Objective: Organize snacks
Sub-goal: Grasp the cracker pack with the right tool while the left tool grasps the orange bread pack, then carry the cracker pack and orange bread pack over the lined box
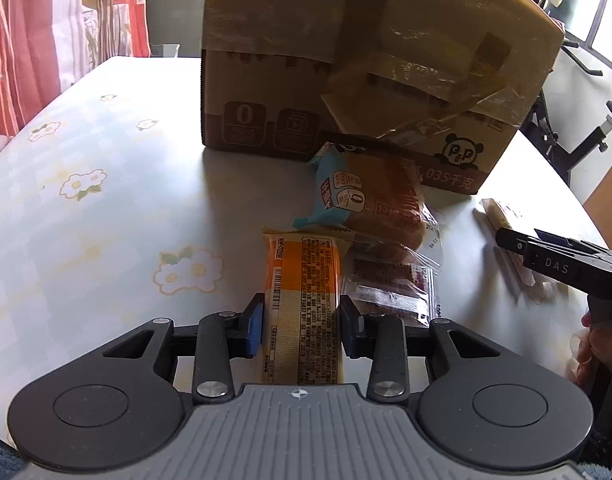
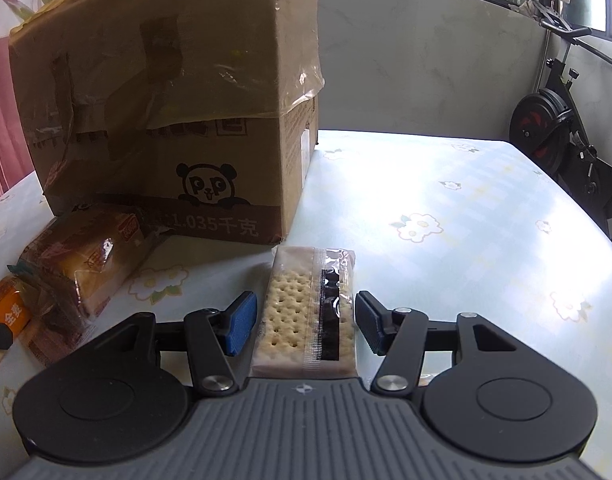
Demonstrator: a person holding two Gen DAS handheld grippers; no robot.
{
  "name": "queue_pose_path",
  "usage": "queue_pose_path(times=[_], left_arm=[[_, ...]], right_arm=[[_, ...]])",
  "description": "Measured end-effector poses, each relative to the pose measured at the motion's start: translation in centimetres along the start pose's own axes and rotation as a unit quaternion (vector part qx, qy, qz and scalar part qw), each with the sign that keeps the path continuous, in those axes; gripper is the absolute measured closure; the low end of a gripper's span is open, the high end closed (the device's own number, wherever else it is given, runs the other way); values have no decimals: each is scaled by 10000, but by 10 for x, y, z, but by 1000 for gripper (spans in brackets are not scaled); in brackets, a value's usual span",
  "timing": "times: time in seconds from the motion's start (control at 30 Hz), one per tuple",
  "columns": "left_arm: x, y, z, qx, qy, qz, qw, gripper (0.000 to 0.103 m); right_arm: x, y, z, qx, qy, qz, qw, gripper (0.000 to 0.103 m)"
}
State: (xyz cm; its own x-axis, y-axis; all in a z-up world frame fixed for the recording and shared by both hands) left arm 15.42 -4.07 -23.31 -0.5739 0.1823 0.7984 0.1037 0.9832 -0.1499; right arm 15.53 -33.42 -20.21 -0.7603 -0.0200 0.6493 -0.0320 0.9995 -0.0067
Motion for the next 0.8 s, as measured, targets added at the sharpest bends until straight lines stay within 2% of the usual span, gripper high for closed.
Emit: queue_pose_path(times=[0.13, 0.33, 0.43, 0.47, 0.6, 0.7, 0.8], left_arm=[[-1, -1, -1, -43, -25, -73, 10000, 63], [-1, -12, 4, -333, -32, -191, 9993, 53], [-1, -14, 6, -479, -71, -264, 9985, 55], [-1, -14, 7, -482, -88, -276, 9984, 61], [3, -4, 5, -234, -61, -94, 9997, 64], [13, 2, 2, -100, -189, -59, 9998, 65], [26, 10, -6, 41, -381, -43, 9993, 65]], right_arm=[[-4, -3, -2, -18, 36, -15, 10000, 45], [-6, 2, -1, 94, 45, -30, 9999, 44], [-6, 3, 1, 134, 35, -86, 9999, 45], [-6, 4, 1, 149, 31, -103, 9998, 46], [-5, 4, 2, 173, -15, -218, 9996, 54], [13, -3, 2, -42, -434, -332, 9985, 54], [27, -16, 3, -444, -588, -539, 9958, 54]])
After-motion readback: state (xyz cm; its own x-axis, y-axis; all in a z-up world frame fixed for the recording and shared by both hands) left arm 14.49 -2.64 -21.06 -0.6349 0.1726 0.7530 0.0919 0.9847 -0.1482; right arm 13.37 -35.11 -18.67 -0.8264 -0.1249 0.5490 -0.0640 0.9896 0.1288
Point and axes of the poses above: each gripper's, at about its wrist camera, not at the fingertips, and x roughly against the way its jaws point, y to its left, z to its underside, the point moved 3 cm from there along -x, roughly the way its jaws point, and after that the axes turned 4 degrees about y, right-handed, at the moved point
